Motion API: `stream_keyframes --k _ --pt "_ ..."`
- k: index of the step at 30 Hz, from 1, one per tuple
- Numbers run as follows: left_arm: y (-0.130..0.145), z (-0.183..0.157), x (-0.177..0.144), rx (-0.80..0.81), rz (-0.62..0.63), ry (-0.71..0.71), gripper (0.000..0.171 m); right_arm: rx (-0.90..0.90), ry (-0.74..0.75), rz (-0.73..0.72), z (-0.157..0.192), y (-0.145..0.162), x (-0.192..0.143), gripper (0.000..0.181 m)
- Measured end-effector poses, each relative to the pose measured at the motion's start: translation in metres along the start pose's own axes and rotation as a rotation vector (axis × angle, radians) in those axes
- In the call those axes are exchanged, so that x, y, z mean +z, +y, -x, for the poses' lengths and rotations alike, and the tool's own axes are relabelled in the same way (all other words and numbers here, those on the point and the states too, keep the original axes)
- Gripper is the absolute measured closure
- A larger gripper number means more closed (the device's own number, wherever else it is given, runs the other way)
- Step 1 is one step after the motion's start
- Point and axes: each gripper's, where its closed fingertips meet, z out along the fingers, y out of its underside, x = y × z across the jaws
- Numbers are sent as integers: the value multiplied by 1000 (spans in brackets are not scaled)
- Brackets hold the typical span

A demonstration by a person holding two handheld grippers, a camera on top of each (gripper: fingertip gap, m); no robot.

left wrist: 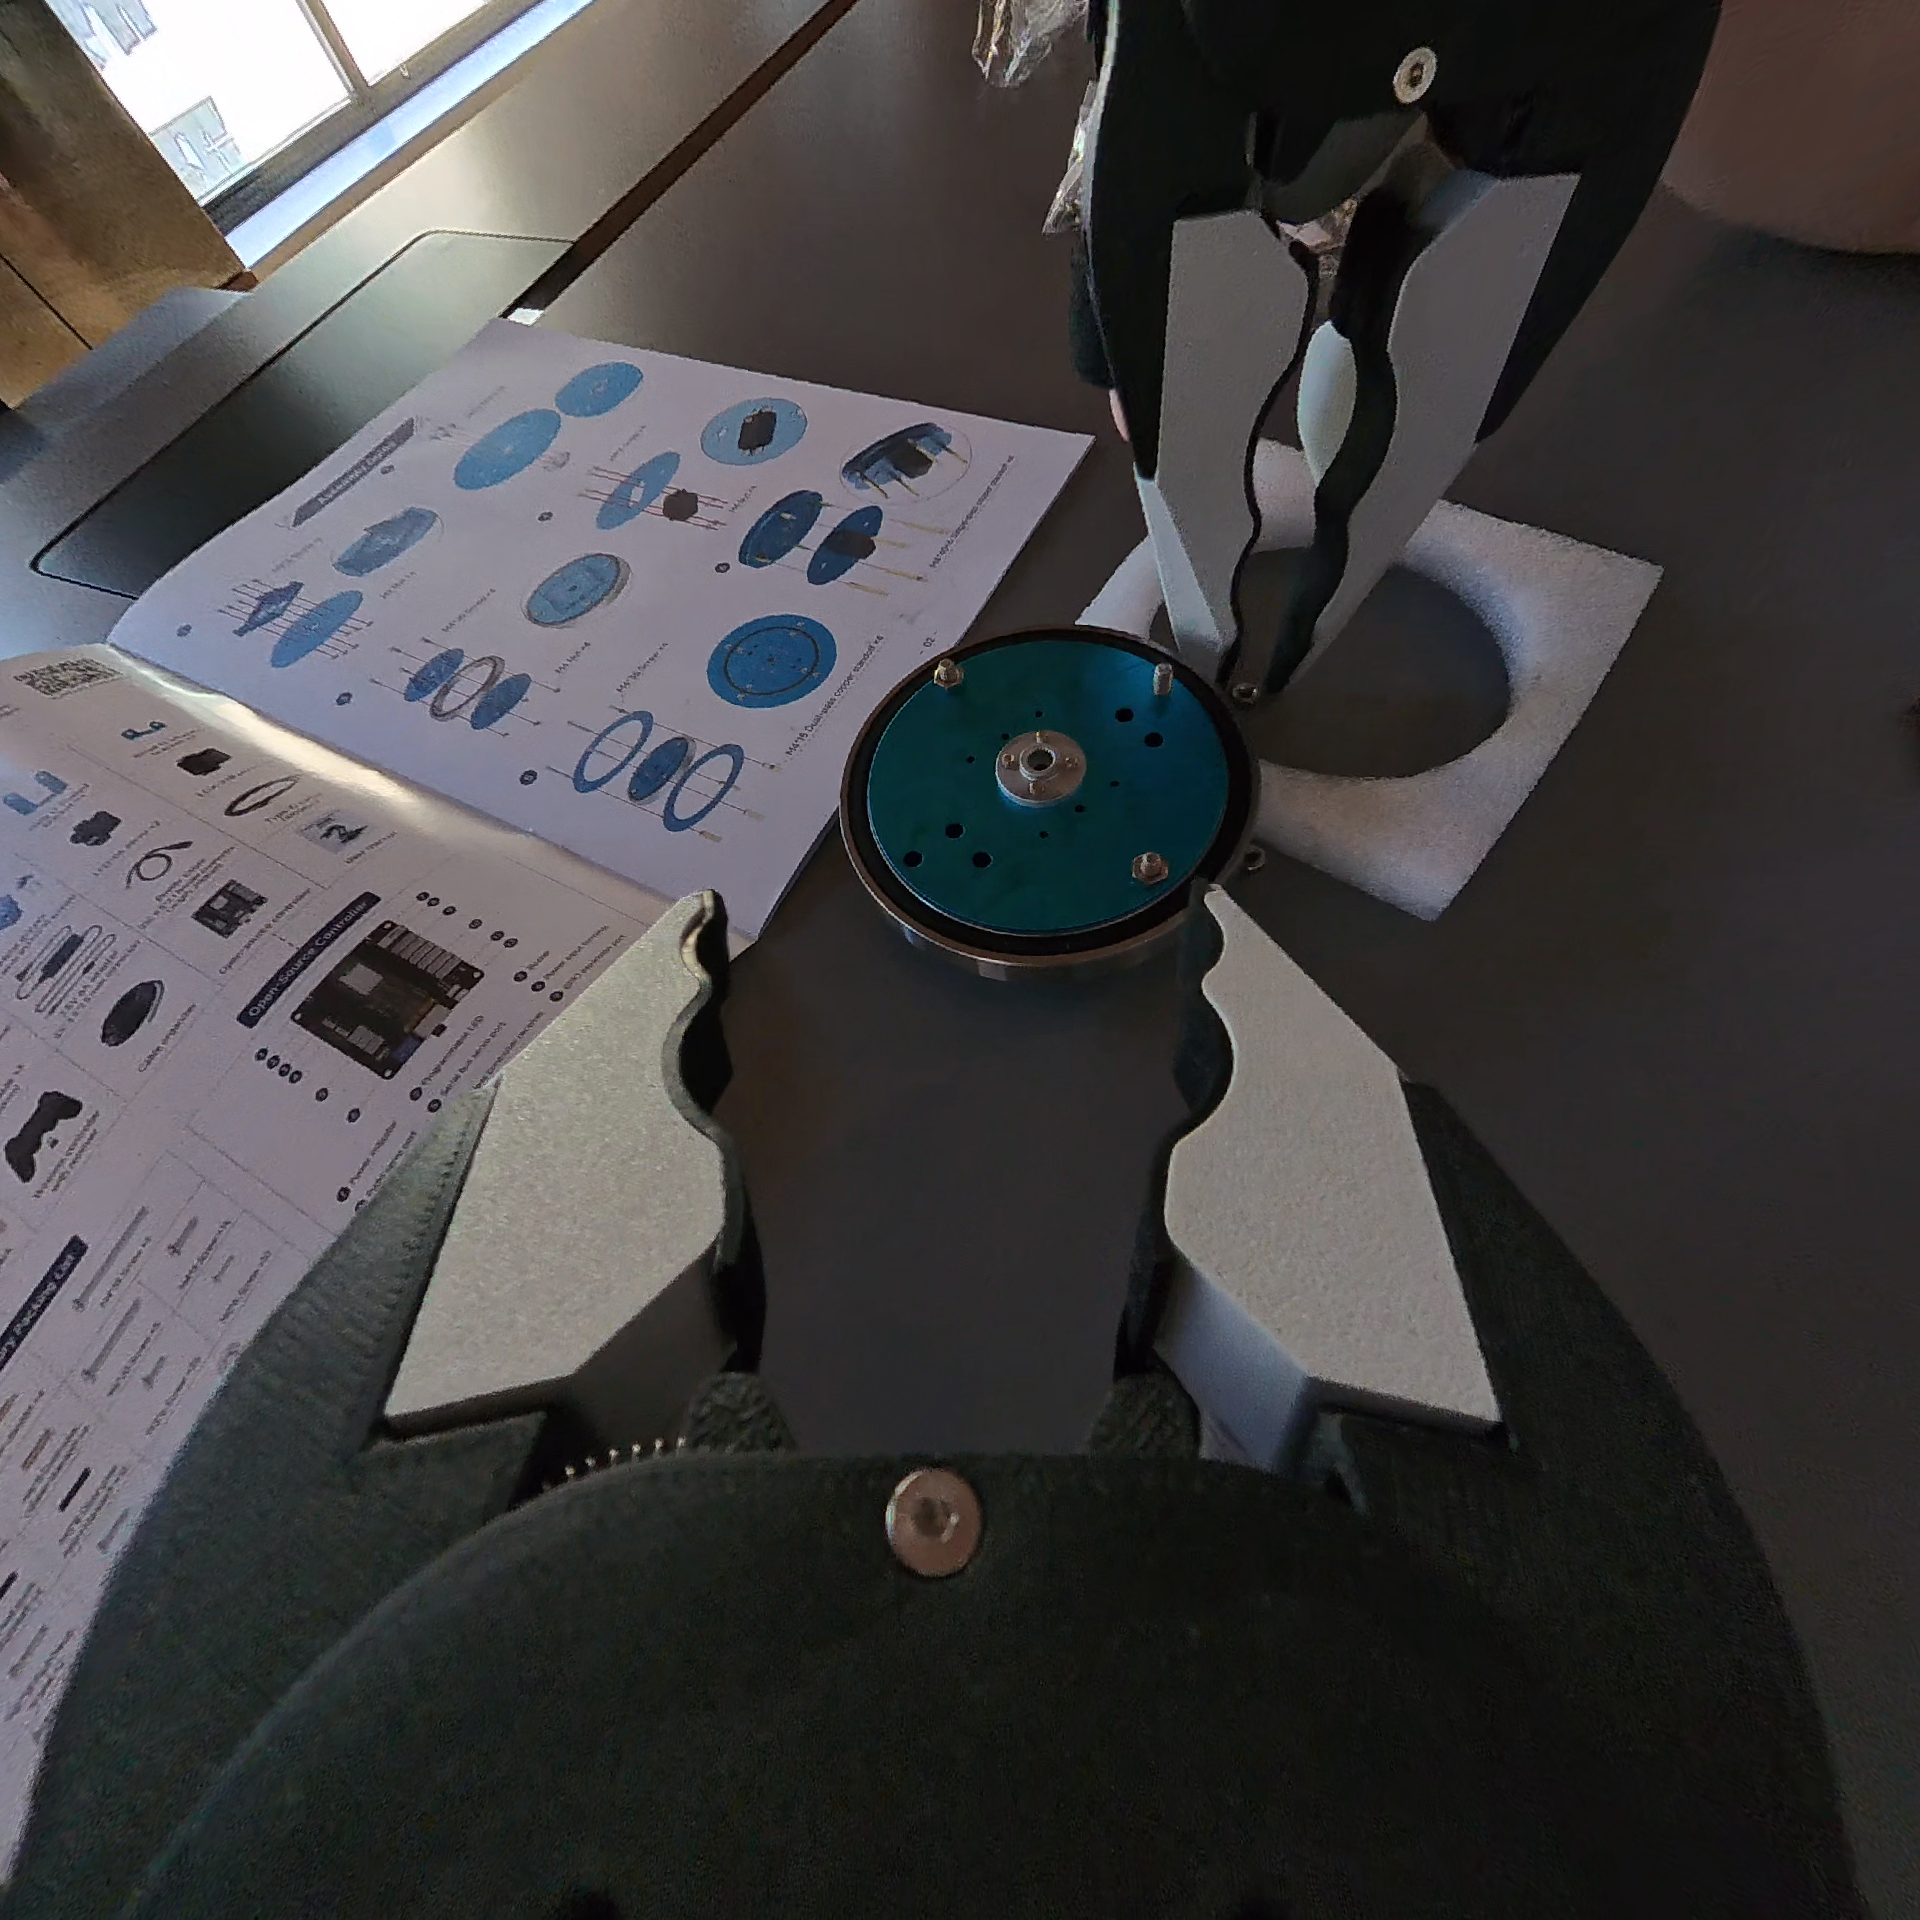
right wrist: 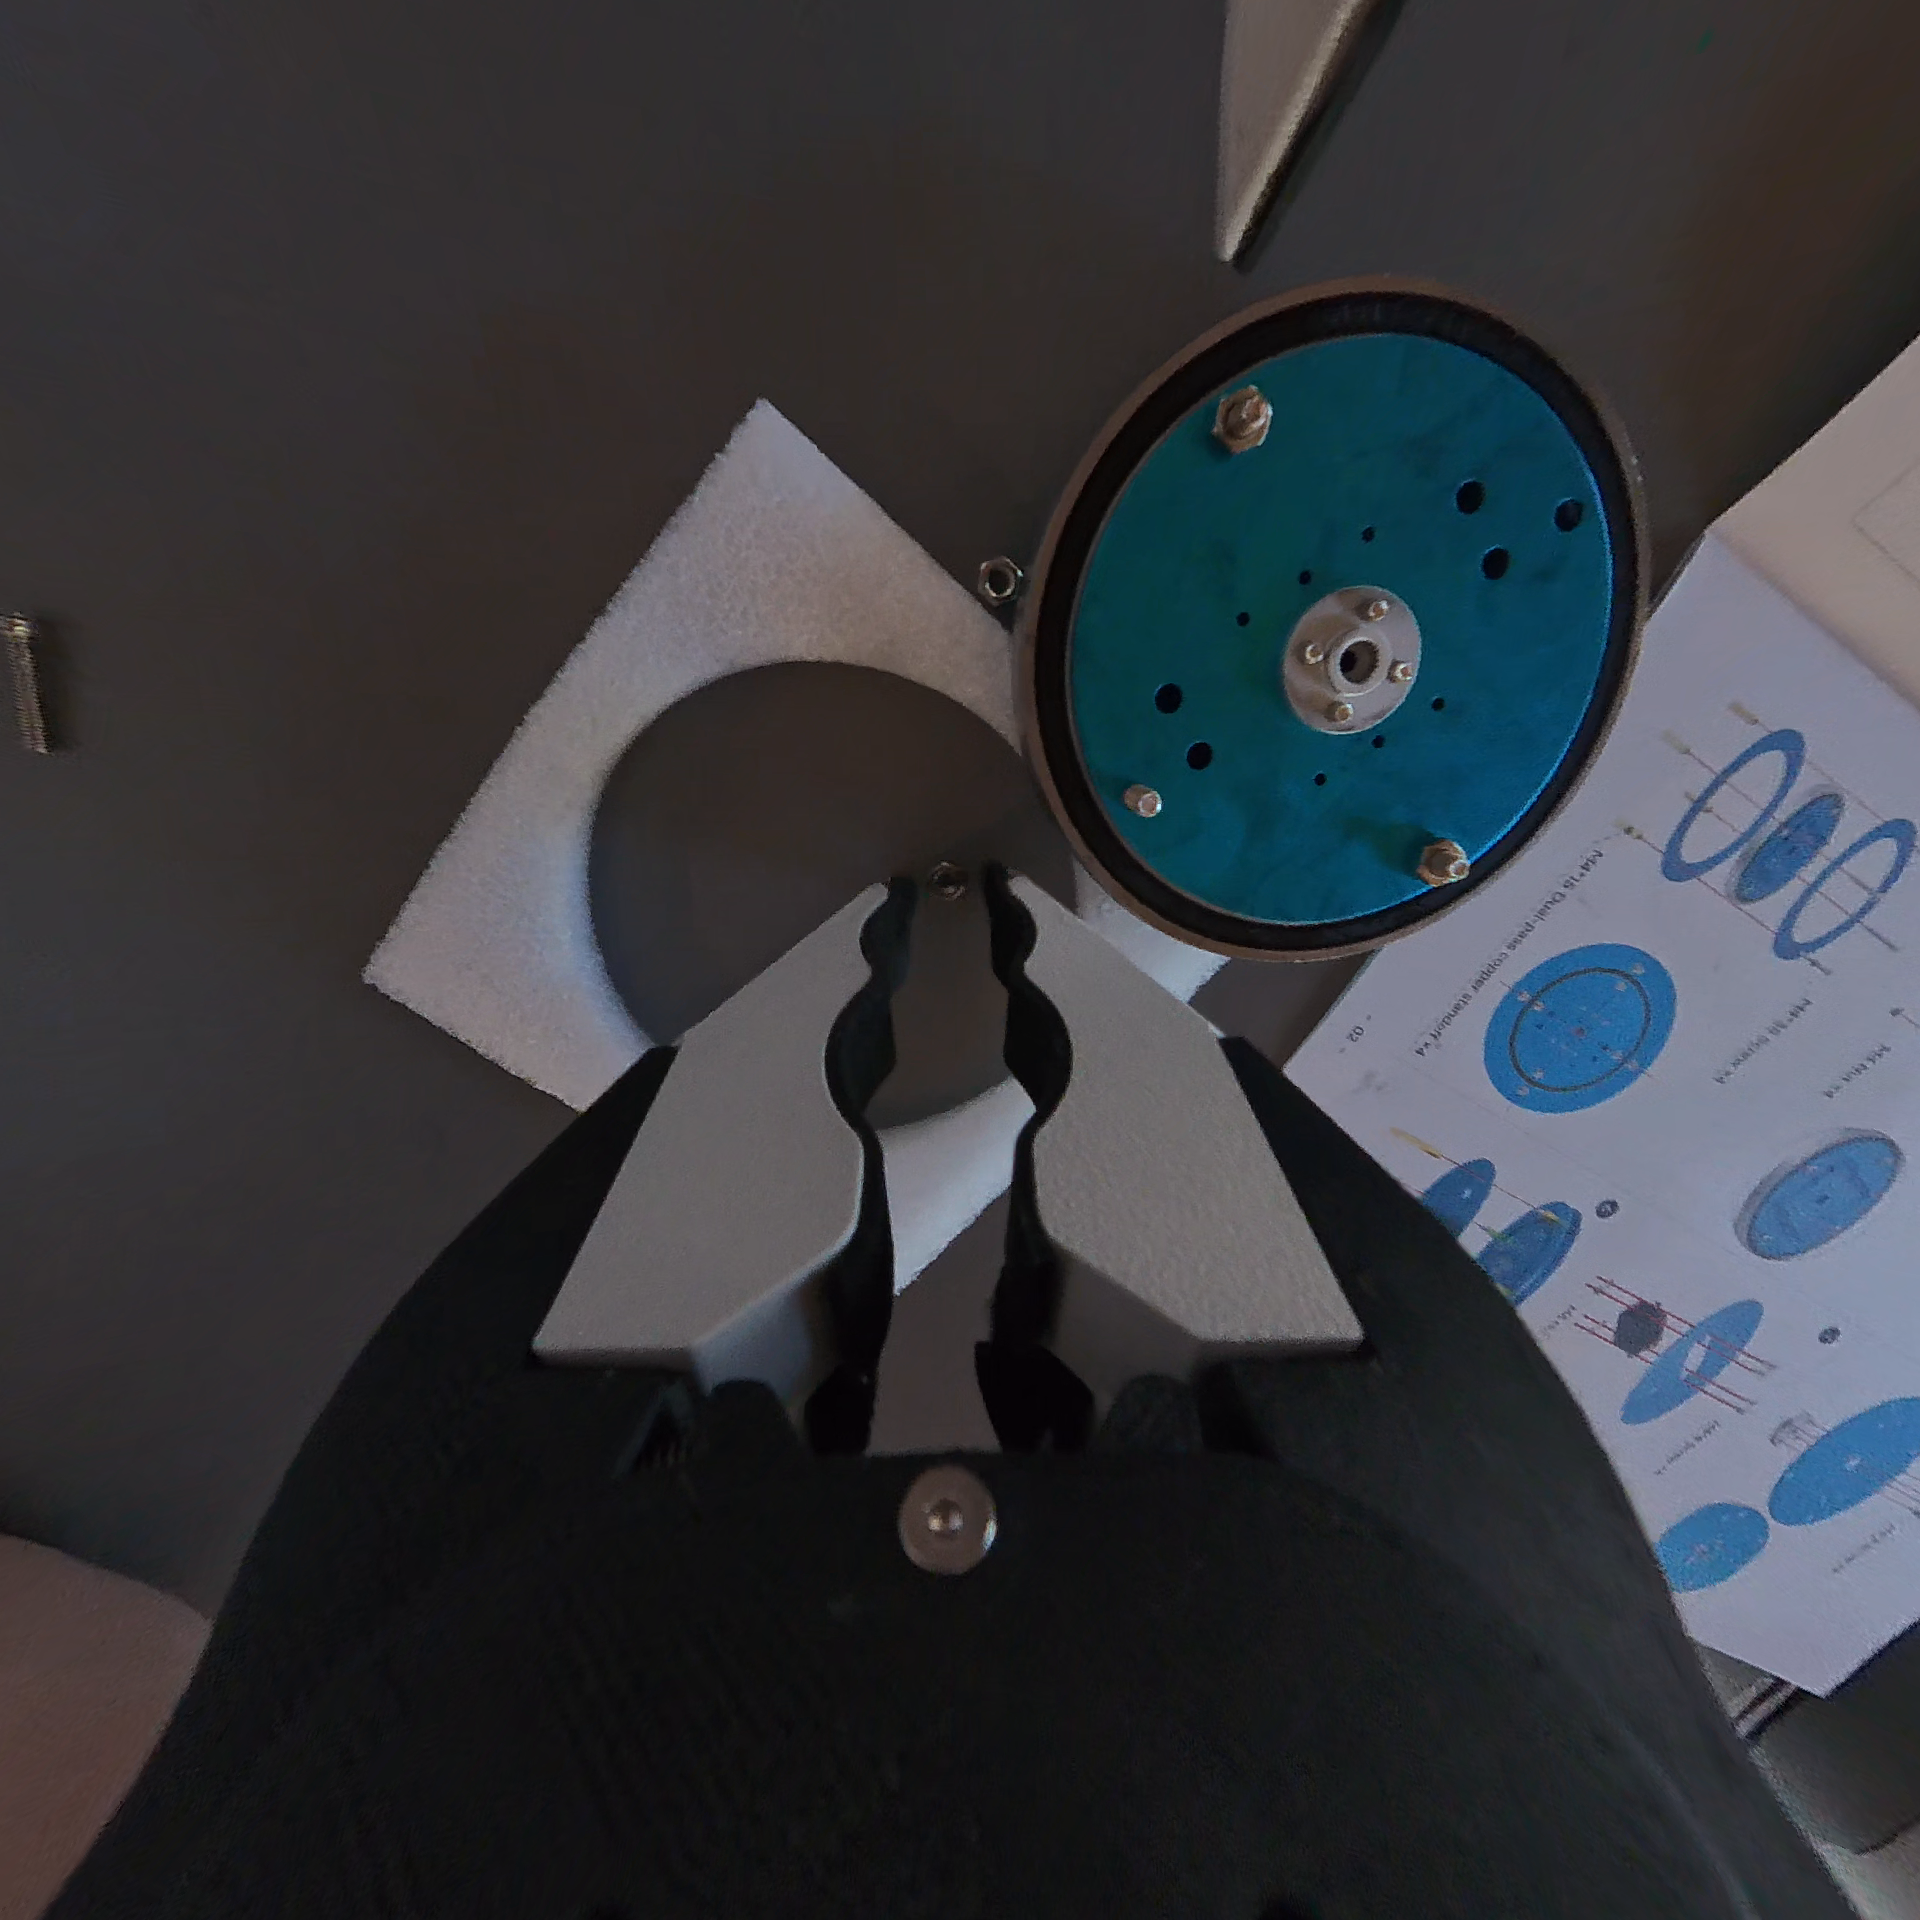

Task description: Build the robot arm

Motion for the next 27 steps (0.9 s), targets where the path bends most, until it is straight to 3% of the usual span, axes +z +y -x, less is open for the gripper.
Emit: stream_keyframes --k 27 --pt "-2 0 -2 0 -15 5 89 28 -28 -34 2 -2 1 176"
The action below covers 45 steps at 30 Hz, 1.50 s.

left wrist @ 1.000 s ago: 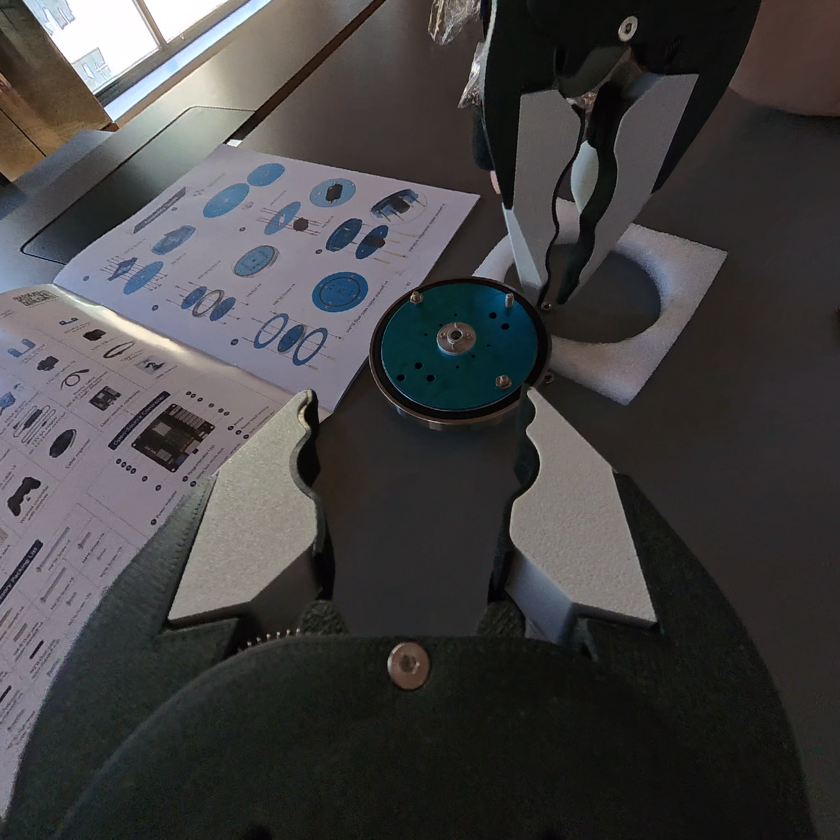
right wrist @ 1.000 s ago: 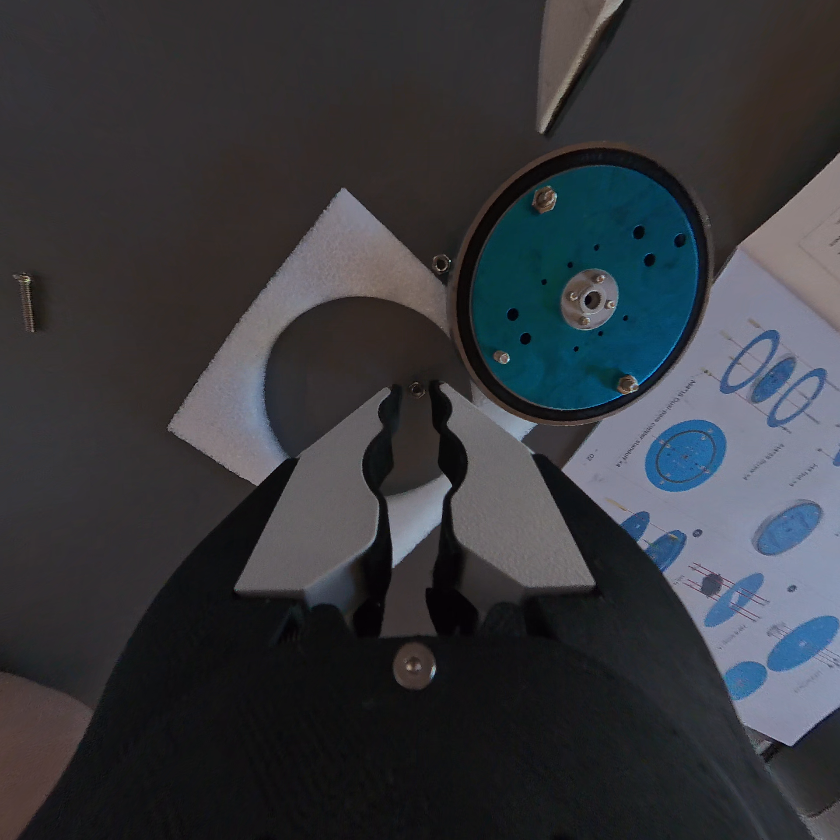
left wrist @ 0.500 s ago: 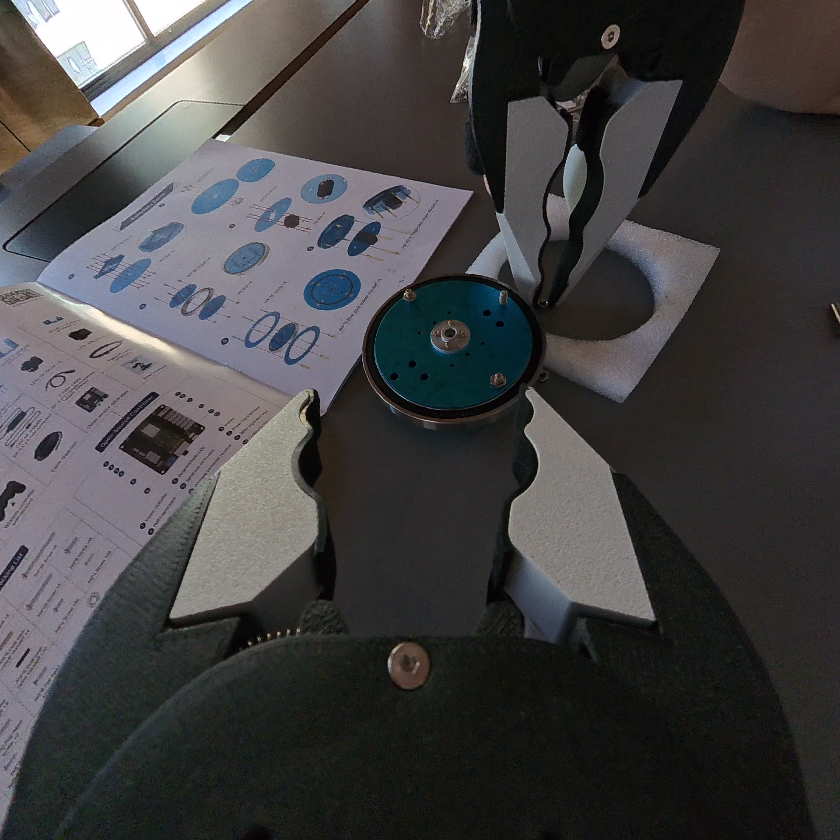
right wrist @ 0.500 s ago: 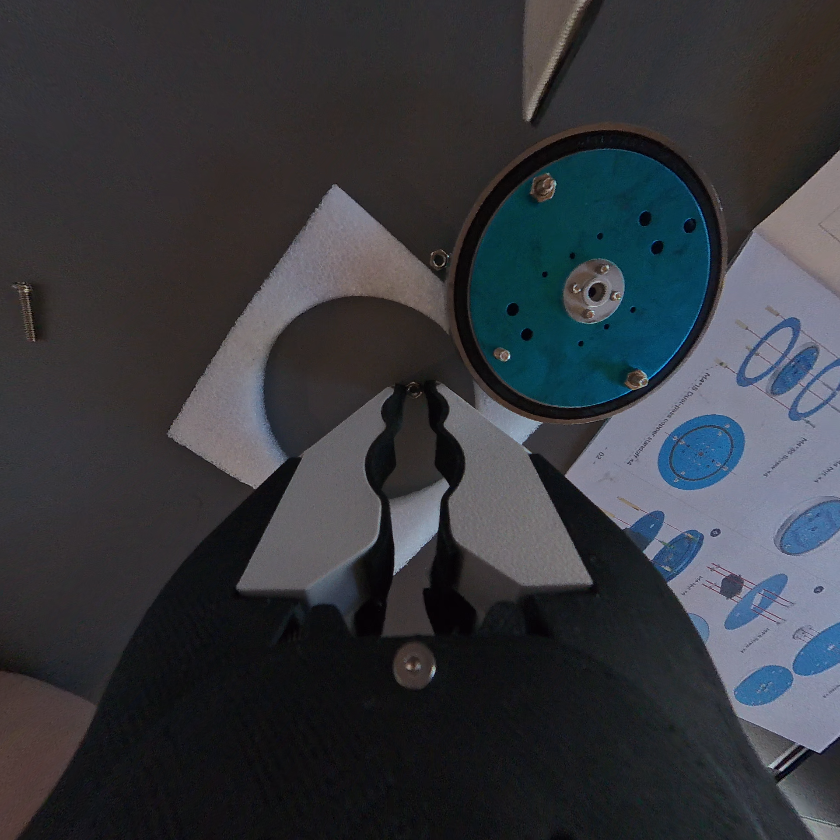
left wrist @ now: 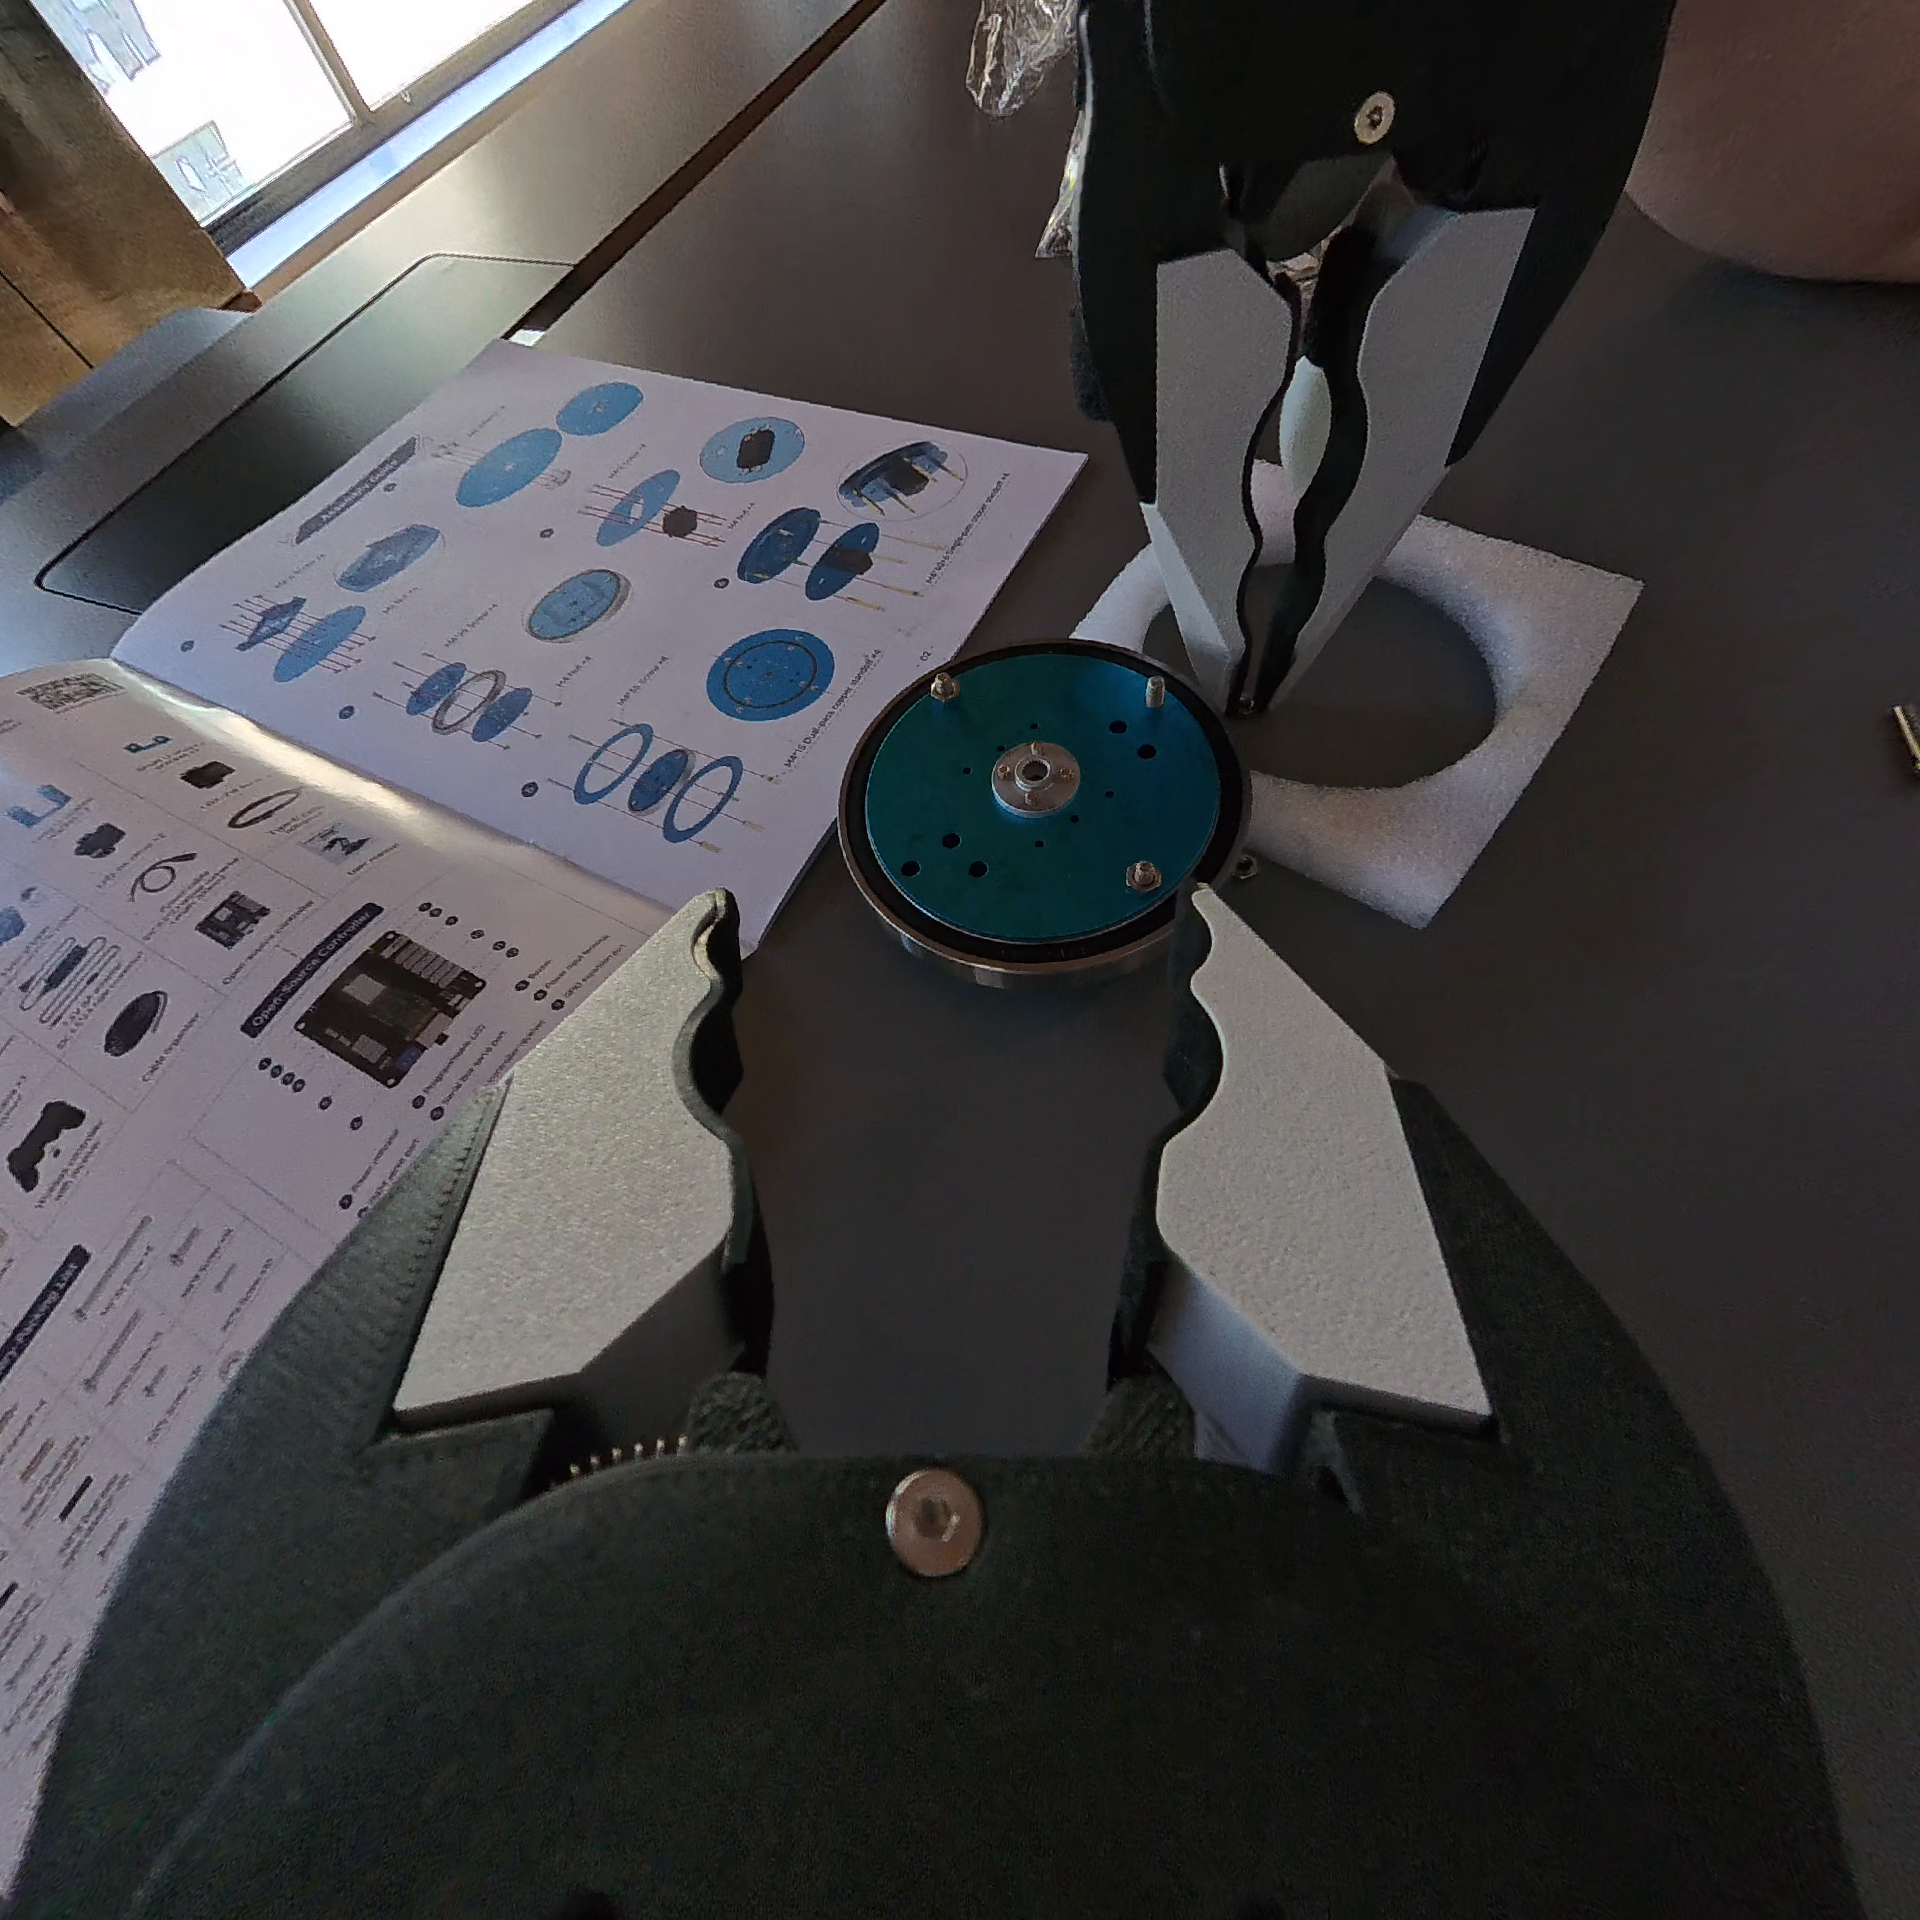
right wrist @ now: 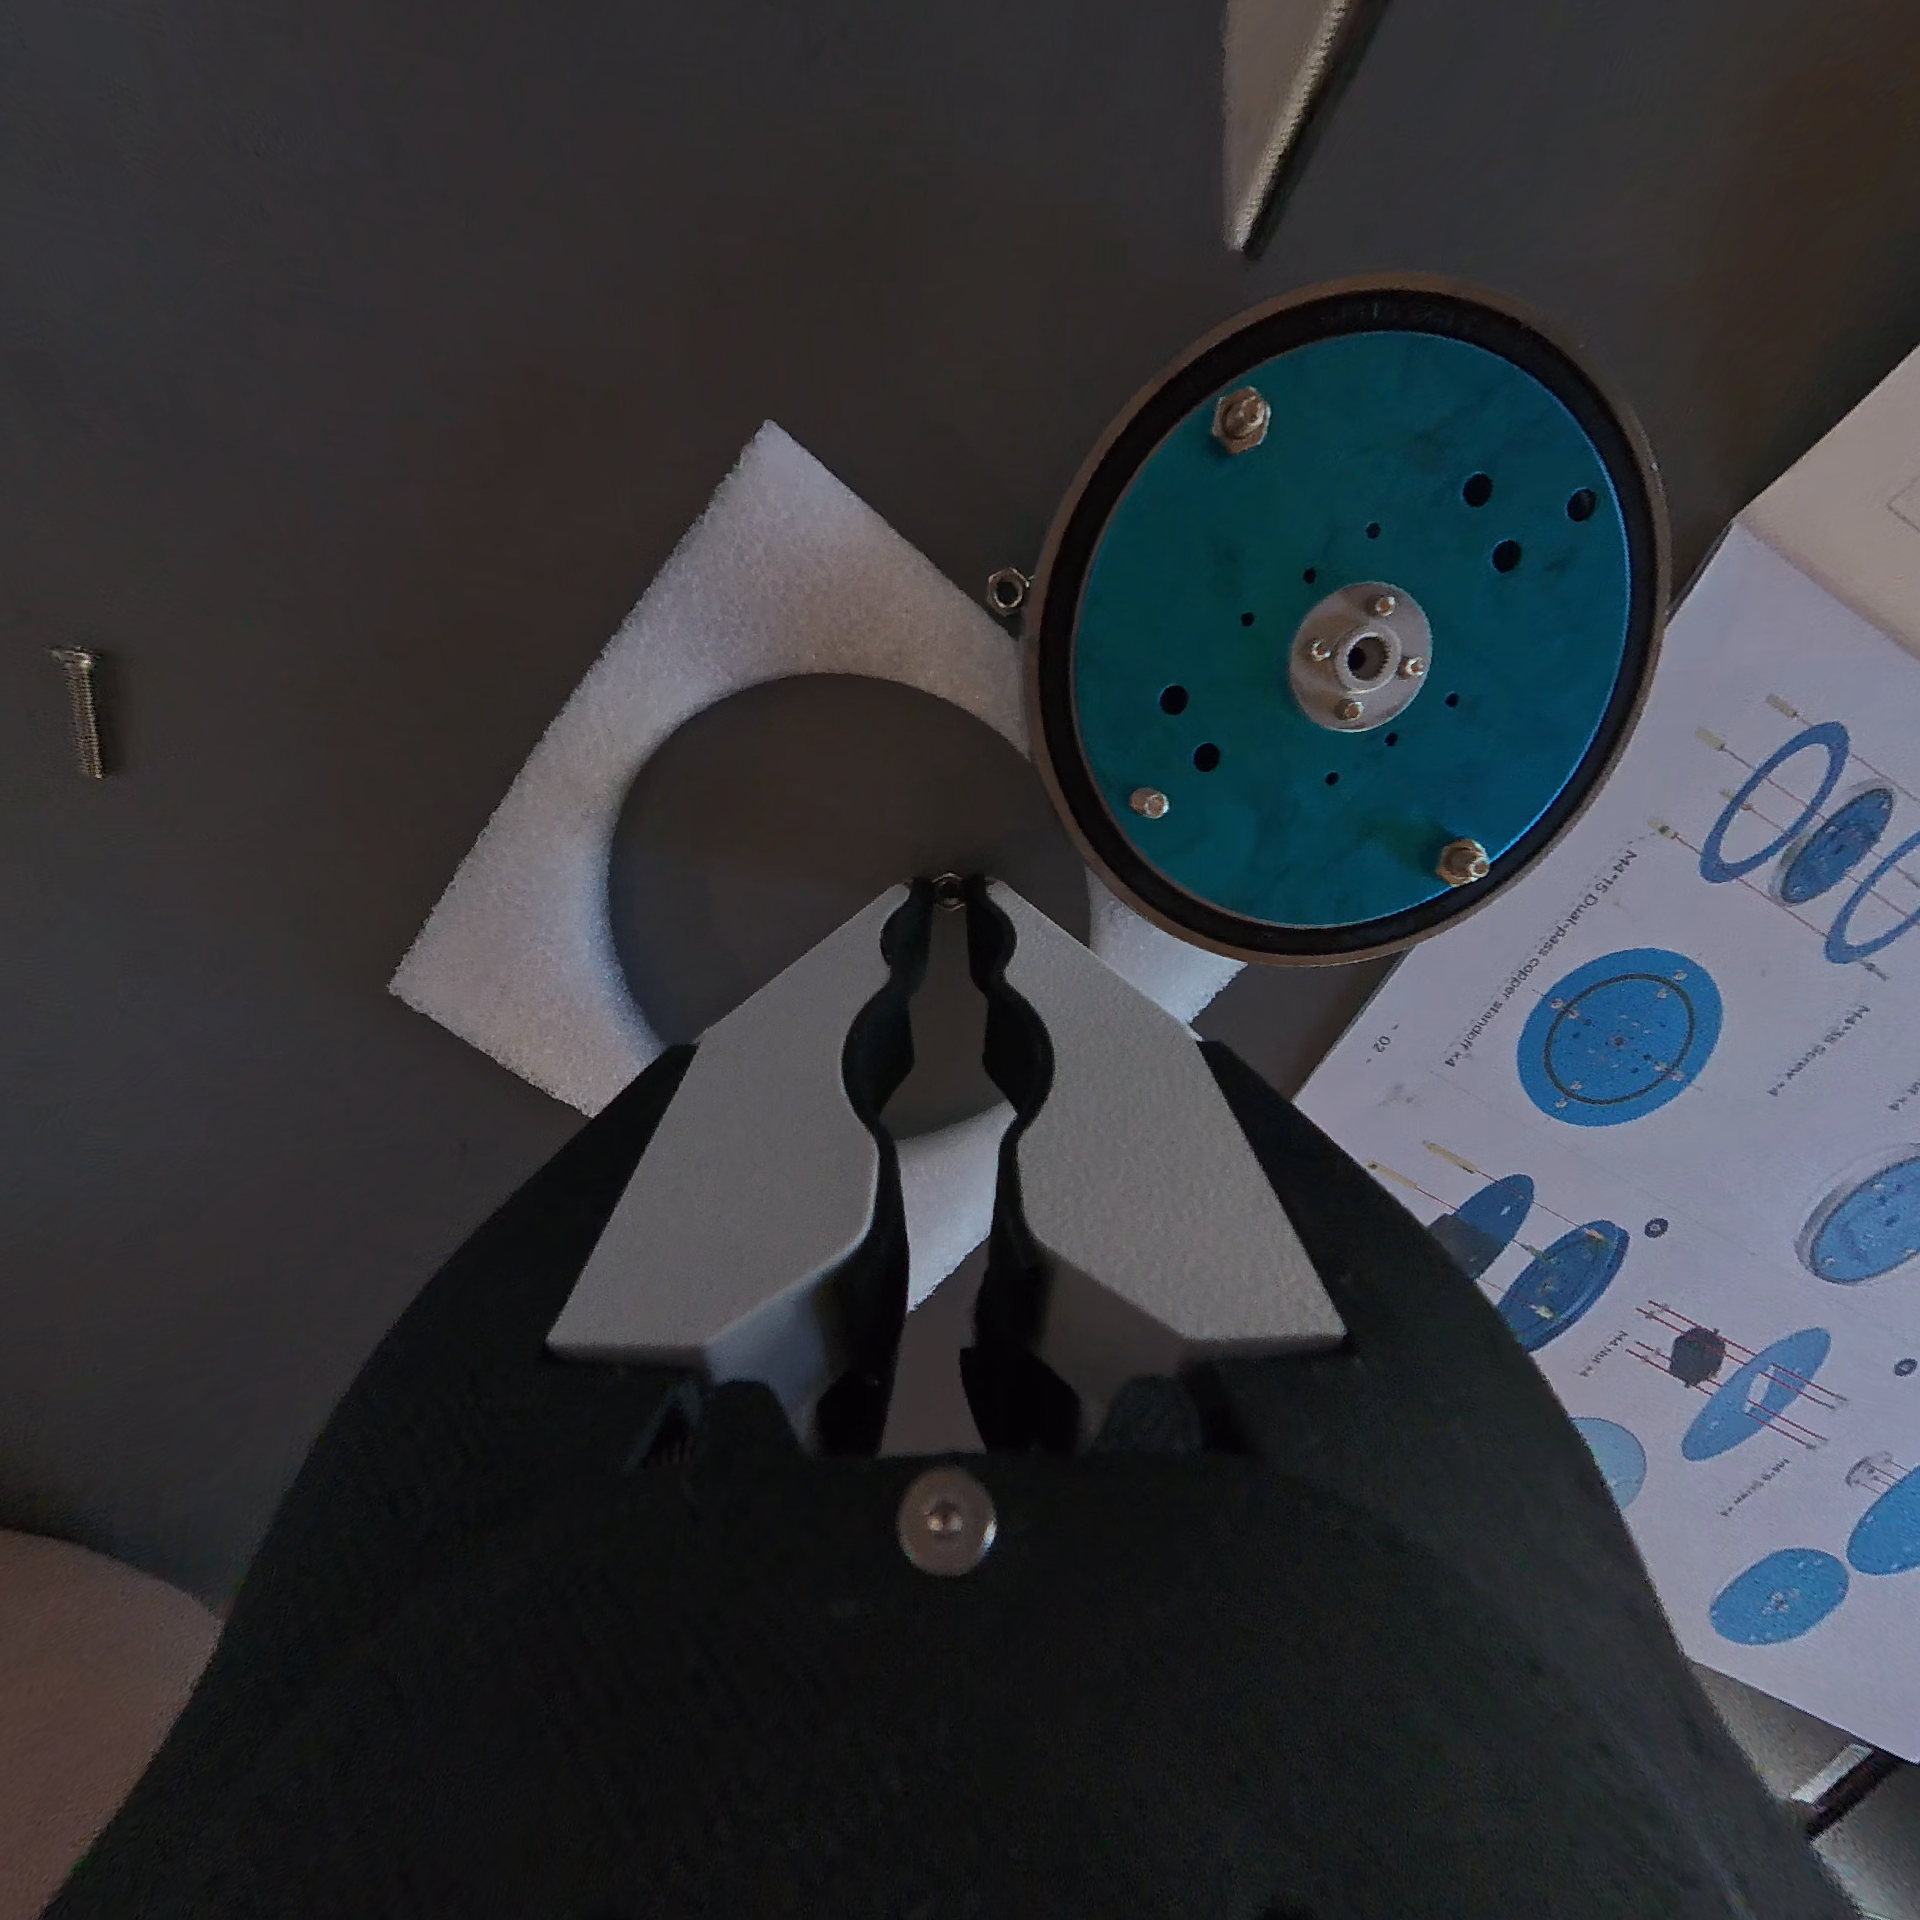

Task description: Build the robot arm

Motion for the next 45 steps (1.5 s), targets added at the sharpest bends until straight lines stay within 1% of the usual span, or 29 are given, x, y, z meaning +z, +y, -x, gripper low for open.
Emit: stream_keyframes --k 5,9,11,14,16,21,24,28,36,45 --pt "-1 1 -2 -4 -8 0 88 -7 -10 -30 4 -4 -6 176" --pt "-1 1 -2 -1 -4 0 88 -25 40 -61 0 -10 -22 176" --pt "-2 0 -1 1 -3 6 88 -34 72 -90 -6 -17 -33 176" --pt "-1 -2 1 7 3 15 86 -41 112 -97 -20 -26 -45 176" --pt "0 -3 2 5 6 22 84 -47 87 -108 -24 -35 -48 176" --pt "3 -7 6 10 17 39 83 -67 37 -83 -29 -40 -41 176" --pt "8 -10 11 11 41 52 83 -65 14 -34 -30 -33 -34 176" --pt "11 -15 18 2 58 73 85 -56 3 -9 -31 -27 -29 176" --pt "14 -18 25 13 74 84 90 -62 -3 -10 -30 -28 -26 175" --pt "13 -18 27 8 76 84 89 -92 -11 -8 -30 -27 -26 175"
